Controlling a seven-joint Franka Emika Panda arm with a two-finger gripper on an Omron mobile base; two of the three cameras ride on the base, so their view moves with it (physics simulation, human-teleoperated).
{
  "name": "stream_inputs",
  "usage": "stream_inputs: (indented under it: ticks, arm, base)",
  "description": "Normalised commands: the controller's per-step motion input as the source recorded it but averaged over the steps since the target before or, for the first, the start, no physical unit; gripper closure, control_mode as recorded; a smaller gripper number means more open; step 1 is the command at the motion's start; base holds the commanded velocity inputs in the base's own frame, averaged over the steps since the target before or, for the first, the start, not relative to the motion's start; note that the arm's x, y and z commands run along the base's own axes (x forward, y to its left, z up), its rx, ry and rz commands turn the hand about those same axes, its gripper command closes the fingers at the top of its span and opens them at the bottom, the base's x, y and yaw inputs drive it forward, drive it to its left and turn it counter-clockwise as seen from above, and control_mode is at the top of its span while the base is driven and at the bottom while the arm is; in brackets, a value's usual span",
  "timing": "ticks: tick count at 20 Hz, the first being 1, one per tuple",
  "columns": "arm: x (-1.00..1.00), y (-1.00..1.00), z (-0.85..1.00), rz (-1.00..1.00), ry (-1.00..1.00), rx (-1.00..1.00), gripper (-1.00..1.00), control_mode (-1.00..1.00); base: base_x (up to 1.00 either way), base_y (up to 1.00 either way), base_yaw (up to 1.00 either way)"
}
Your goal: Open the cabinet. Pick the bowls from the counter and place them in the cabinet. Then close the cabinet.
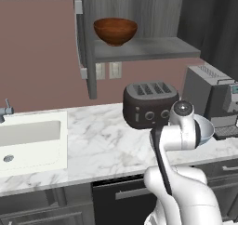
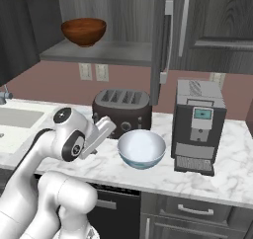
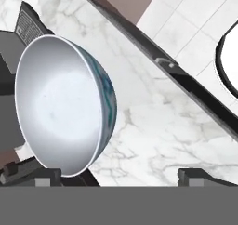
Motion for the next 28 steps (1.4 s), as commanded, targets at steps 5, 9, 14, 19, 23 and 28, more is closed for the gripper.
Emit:
stream_inputs:
  ticks: [5, 9, 14, 19, 23, 28]
  arm:
    - [0.13, -0.16, -0.13, -0.09, 0.00, 0.00, -1.00, -1.00]
    - [0.01, -0.16, -0.15, -0.13, 0.00, 0.00, -1.00, -1.00]
    - [0.01, -0.12, -0.13, -0.11, 0.00, 0.00, -1.00, -1.00]
    - [0.00, -0.09, -0.14, -0.05, 0.00, 0.00, -1.00, -1.00]
    - [0.01, -0.11, -0.17, -0.03, 0.00, 0.00, -1.00, -1.00]
    - [0.03, -0.04, -0.10, -0.02, 0.00, 0.00, -1.00, -1.00]
  base:
    - [0.00, 0.00, 0.00]
    - [0.00, 0.00, 0.00]
    - [0.00, 0.00, 0.00]
    - [0.00, 0.00, 0.00]
    - [0.00, 0.00, 0.00]
    - [0.00, 0.00, 0.00]
